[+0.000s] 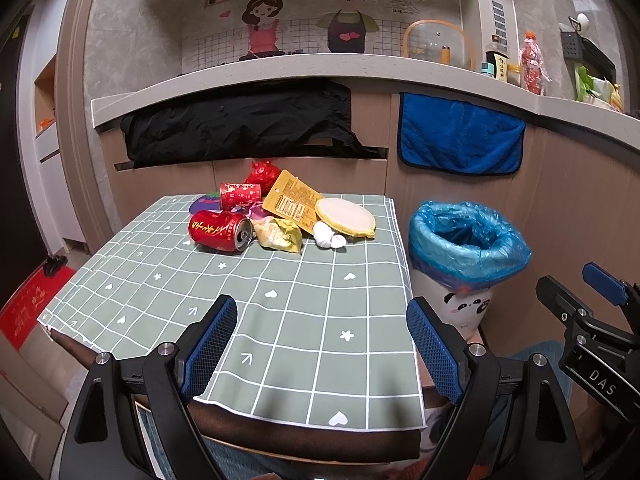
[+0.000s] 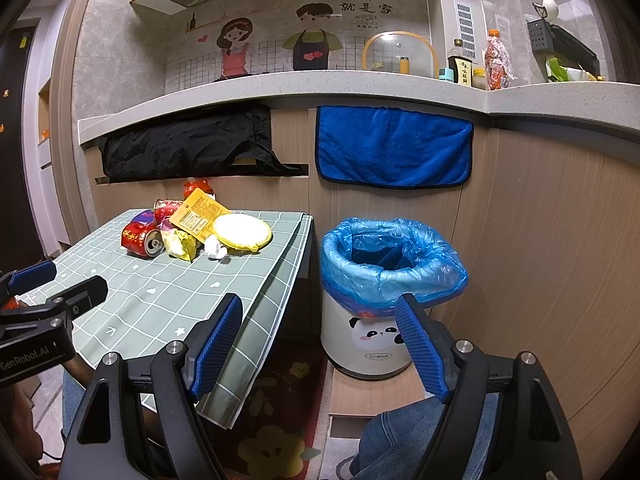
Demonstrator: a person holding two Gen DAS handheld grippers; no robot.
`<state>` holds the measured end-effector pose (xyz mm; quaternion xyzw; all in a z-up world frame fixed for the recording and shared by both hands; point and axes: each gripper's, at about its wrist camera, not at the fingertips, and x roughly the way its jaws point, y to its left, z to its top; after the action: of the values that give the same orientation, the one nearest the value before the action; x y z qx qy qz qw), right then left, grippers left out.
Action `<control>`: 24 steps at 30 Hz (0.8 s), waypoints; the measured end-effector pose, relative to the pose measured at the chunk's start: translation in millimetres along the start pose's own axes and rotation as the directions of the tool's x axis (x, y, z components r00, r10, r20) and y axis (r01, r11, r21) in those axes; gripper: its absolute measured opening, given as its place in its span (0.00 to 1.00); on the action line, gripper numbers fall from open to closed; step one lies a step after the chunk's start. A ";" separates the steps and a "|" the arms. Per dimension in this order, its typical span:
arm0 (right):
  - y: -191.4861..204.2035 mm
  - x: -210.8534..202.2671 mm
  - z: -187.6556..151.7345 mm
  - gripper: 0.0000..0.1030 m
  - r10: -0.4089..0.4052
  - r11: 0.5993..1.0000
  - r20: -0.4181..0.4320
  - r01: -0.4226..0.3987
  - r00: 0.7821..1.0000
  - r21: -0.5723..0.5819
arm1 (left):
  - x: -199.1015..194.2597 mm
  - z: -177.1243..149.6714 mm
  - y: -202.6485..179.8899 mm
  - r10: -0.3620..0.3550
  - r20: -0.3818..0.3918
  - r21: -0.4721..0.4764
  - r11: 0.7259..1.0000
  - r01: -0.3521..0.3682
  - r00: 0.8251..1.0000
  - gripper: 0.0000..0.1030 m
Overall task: Collect trash
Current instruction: 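Reach the right tool to the yellow-rimmed sponge pad and grasp it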
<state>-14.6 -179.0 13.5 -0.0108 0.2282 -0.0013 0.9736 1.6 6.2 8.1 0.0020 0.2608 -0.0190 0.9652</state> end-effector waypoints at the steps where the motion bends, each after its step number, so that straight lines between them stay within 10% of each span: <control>1: -0.2 0.5 0.4 0.74 0.001 1.000 -0.001 -0.001 1.000 0.000 | 1.8 1.1 2.0 -0.002 -0.001 -0.001 1.000 0.002 1.000 0.84; 12: 25.4 65.5 39.6 0.73 0.034 0.969 0.031 -0.025 0.999 -0.245 | 66.5 61.8 49.5 0.018 0.026 0.006 1.000 -0.018 1.000 0.84; 24: 83.7 199.2 86.9 0.71 0.223 0.903 -0.130 -0.255 0.966 -0.347 | 172.9 90.8 123.2 0.017 -0.107 -0.106 0.994 -0.028 0.994 0.74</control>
<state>202.2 -94.9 1.0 -0.1612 0.2662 0.1595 0.9368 201.2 122.0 -1.3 -0.0461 0.3122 0.0060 0.9489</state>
